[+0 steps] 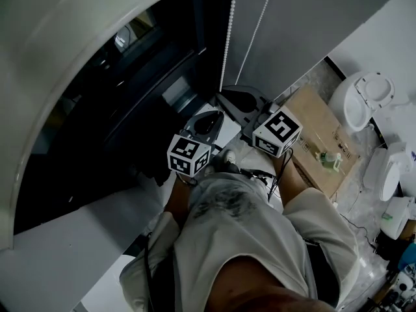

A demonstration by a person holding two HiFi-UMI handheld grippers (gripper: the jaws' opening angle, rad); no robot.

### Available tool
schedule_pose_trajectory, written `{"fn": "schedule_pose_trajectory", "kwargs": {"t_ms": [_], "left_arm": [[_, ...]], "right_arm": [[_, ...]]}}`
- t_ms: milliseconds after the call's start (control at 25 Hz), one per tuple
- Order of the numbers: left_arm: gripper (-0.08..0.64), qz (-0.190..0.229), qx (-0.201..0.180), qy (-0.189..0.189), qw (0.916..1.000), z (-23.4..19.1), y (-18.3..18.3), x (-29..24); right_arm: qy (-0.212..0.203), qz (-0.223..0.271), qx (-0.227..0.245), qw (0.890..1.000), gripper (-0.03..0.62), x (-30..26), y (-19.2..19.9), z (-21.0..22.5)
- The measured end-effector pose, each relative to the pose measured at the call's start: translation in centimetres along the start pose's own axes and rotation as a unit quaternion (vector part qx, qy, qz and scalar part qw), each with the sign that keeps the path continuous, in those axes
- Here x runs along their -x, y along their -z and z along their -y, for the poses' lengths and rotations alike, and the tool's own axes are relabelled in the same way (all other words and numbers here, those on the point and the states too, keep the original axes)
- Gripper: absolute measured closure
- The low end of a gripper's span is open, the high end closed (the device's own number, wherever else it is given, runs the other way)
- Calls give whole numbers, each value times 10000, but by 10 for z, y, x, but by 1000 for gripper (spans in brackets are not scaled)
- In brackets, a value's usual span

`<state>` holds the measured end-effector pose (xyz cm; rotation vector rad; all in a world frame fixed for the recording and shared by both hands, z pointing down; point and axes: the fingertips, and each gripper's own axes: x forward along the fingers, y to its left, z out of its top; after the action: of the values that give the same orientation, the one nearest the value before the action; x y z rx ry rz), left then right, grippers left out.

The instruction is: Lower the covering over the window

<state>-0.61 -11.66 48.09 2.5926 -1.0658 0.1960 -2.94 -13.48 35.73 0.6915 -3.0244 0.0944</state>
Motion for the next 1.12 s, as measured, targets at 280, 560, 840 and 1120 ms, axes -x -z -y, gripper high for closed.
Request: {"fn": "schedule_pose_trajectory", "kwargs": {"t_ms": [280,560,840,1120], "left_arm": [[531,19,60,-49,10000,0,-2,6],[485,584,-109,-22,9982,9,-54,26],[477,1307,-558,195,9897,17,-139,33],[476,1719,-1051,307,9790,29,-199,27]], "right_arm": [[63,-7,-27,10000,574,6,5,5],[116,-34,11,9999,574,11,3,12],[118,-18,8,9999,574,14,6,12],[117,-5,11,9999,574,16,5,12]]}}
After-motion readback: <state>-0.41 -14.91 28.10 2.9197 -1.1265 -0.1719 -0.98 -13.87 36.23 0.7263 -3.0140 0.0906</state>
